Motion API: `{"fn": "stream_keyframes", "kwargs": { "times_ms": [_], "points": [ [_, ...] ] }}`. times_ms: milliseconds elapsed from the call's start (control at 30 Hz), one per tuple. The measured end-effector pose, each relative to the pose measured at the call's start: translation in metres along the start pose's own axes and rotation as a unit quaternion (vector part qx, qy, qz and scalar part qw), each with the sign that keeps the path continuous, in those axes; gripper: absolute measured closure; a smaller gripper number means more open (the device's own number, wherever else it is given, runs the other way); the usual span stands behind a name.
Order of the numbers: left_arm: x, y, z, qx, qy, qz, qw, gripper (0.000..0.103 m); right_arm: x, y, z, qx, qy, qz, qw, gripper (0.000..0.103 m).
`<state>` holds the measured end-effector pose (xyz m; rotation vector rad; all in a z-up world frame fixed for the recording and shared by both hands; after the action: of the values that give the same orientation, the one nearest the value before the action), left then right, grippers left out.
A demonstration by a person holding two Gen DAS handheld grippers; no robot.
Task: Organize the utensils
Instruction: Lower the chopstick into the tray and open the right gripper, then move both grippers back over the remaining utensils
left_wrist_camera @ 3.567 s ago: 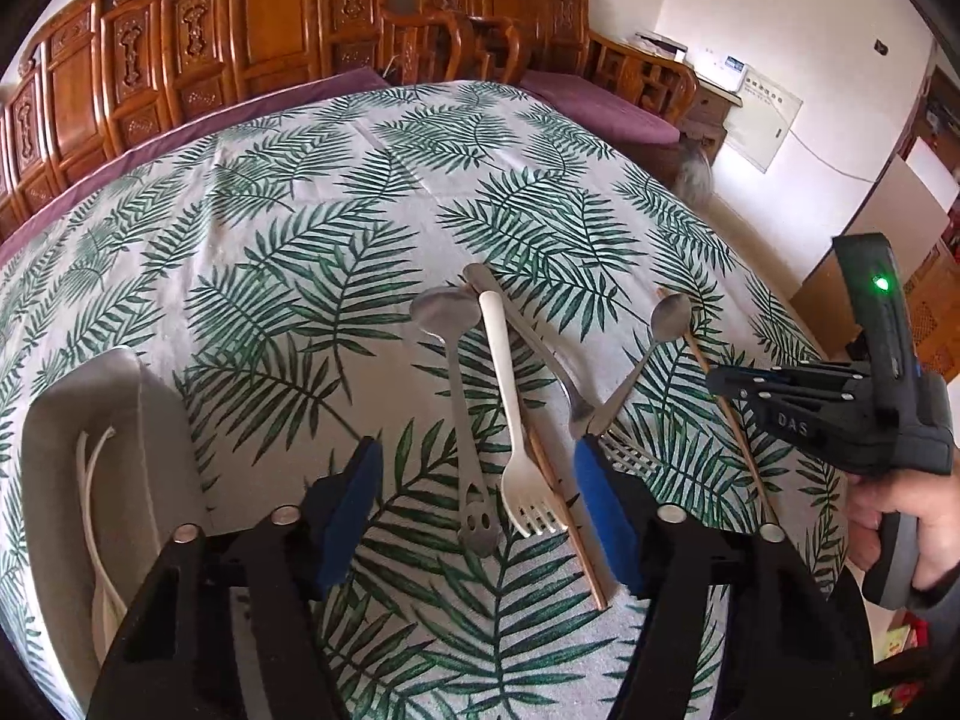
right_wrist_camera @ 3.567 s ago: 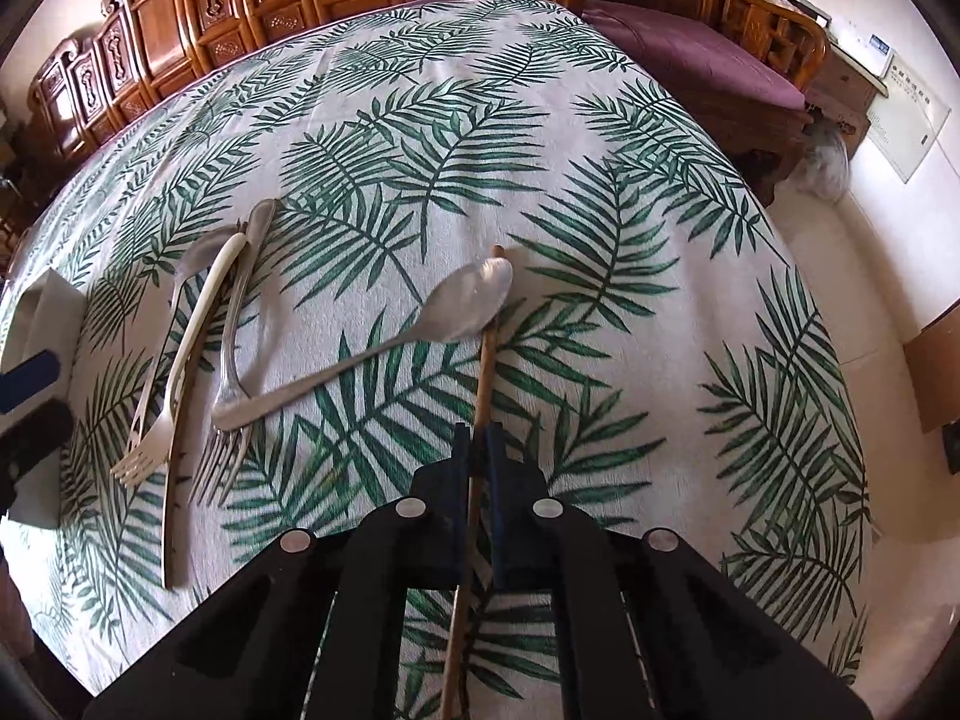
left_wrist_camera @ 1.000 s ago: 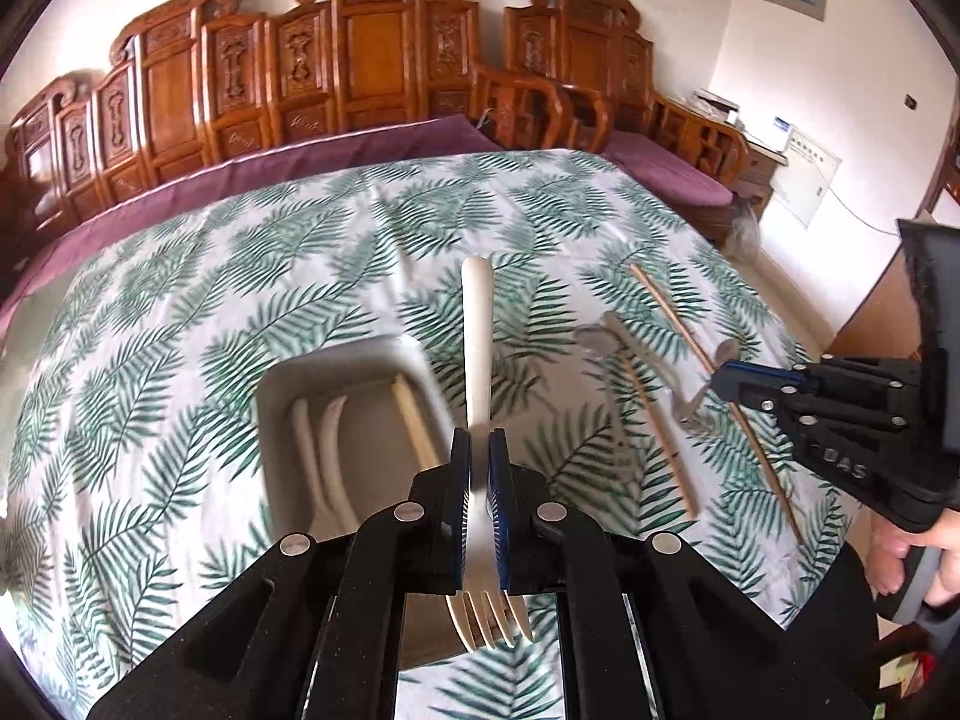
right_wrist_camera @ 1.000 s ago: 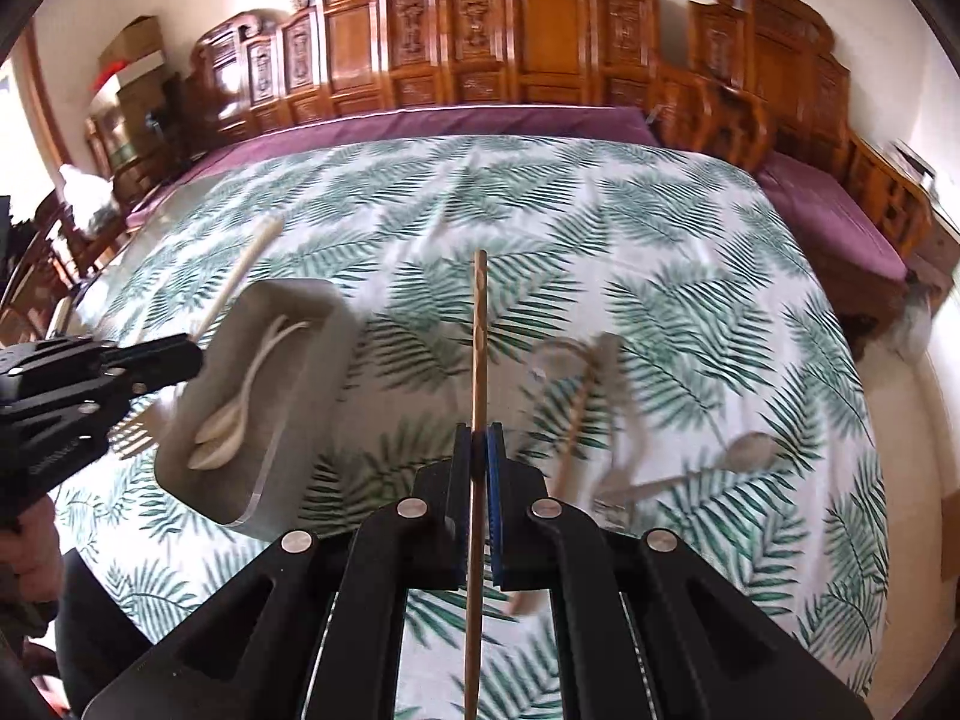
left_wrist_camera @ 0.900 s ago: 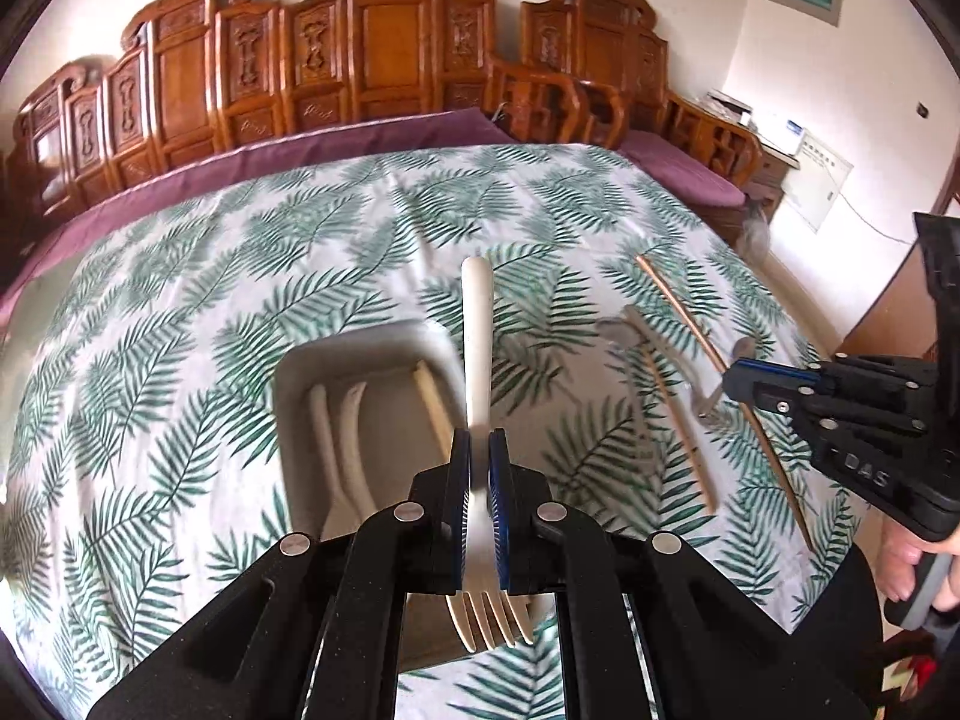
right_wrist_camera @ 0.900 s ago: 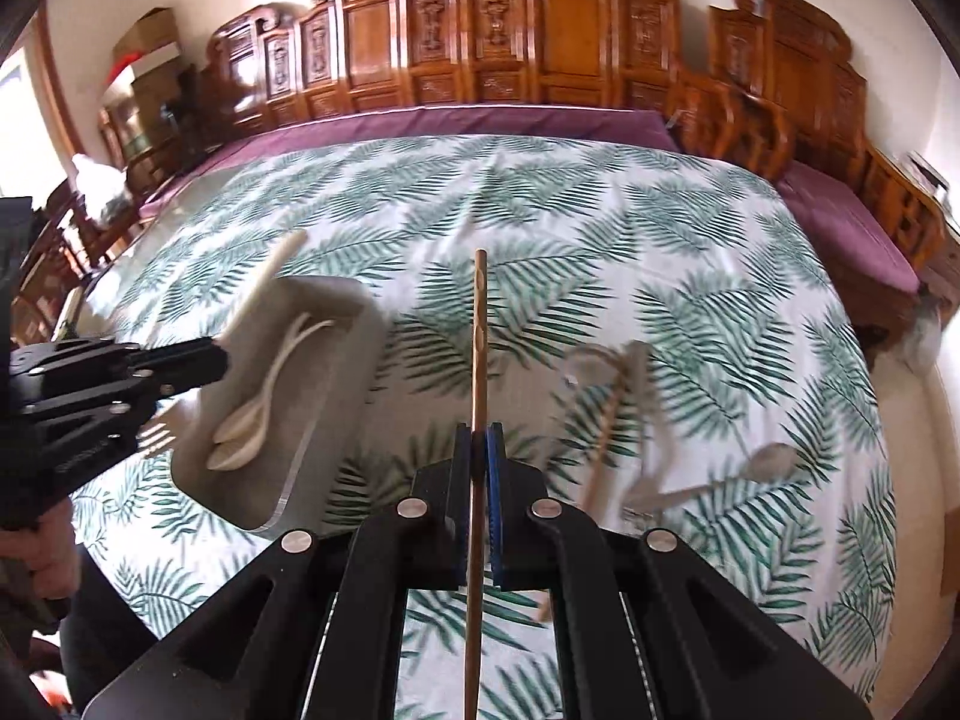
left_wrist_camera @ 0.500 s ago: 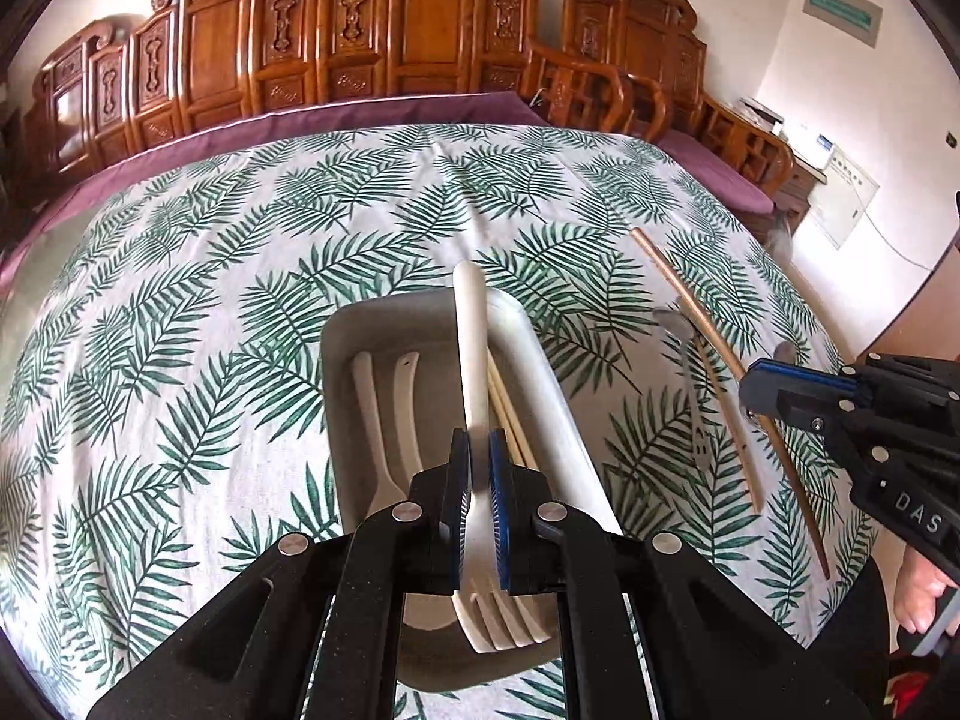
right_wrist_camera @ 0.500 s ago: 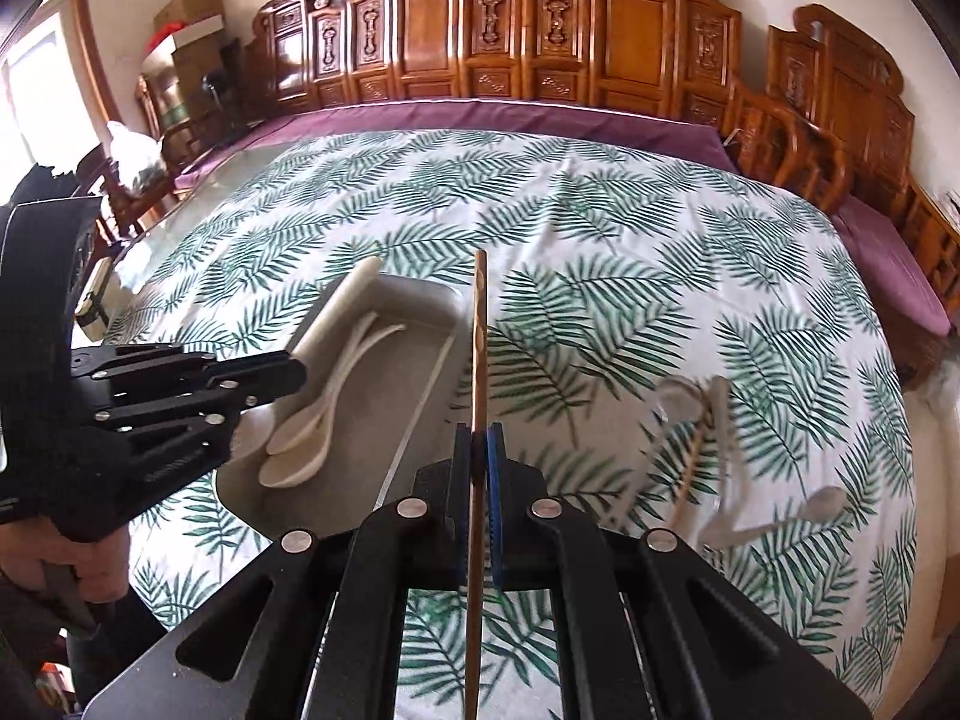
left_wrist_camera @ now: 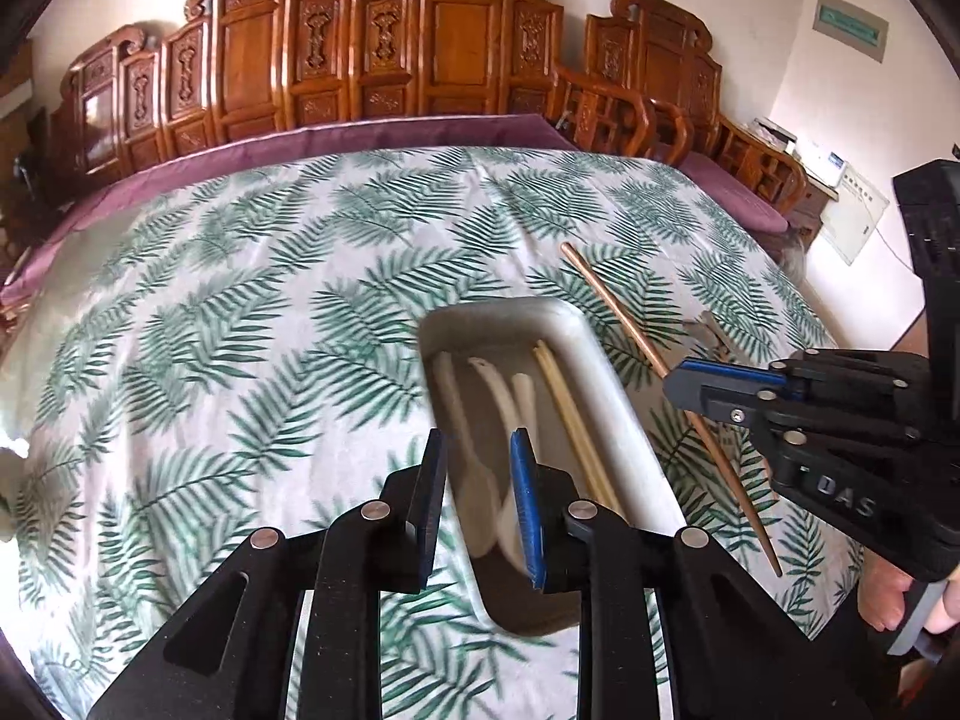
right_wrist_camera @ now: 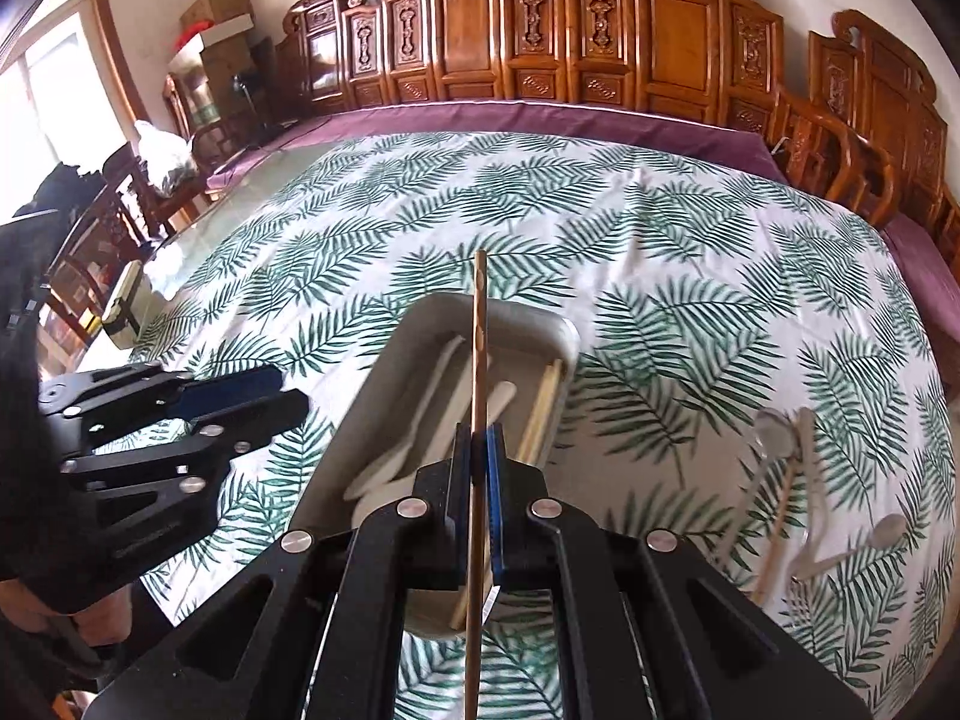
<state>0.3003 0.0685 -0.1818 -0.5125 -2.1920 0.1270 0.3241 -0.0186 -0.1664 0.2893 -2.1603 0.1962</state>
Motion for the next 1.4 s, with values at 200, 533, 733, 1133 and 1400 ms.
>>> {"fn": "stream_keyframes", "kwargs": {
  "times_ms": [200, 533, 733, 1133, 1400],
  "points": [
    [0.026, 0.021, 0.005, 0.009, -0.012, -0.019, 0.9997, 0.082, -0.015, 0.018, -0.006, 0.003, 0.005, -0.004, 1.0, 0.097],
    [0.056, 0.034, 0.022, 0.017, -0.02, -0.039, 0.9989, 0.082, -0.039, 0.029, -0.01, 0.012, 0.01, 0.004, 1.0, 0.097],
    [0.064, 0.033, 0.027, 0.017, -0.021, -0.043, 0.9987, 0.082, -0.045, 0.027, -0.008, 0.009, 0.019, 0.005, 1.0, 0.096],
    [0.06, 0.009, 0.02, 0.003, -0.021, -0.032, 0.9993, 0.081, 0.006, -0.003, 0.012, 0.027, -0.015, 0.013, 0.999, 0.096],
    [0.047, -0.021, 0.014, -0.016, -0.019, -0.021, 0.9995, 0.074, 0.038, -0.048, 0.048, 0.026, -0.018, 0.041, 0.999, 0.096]
  ]
}}
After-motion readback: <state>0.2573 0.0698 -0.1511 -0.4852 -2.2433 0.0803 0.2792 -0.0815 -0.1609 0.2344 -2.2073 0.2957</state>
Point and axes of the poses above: each gripper's, at about its wrist camera, not at the fingertips, and x roughly against the way its jaws point, y to its left, z to its underside, the point moved 5 cm from there along -x, roughly the way its jaws point, and after that the axes turned 13 degrees about z, right-handed, at the moved point
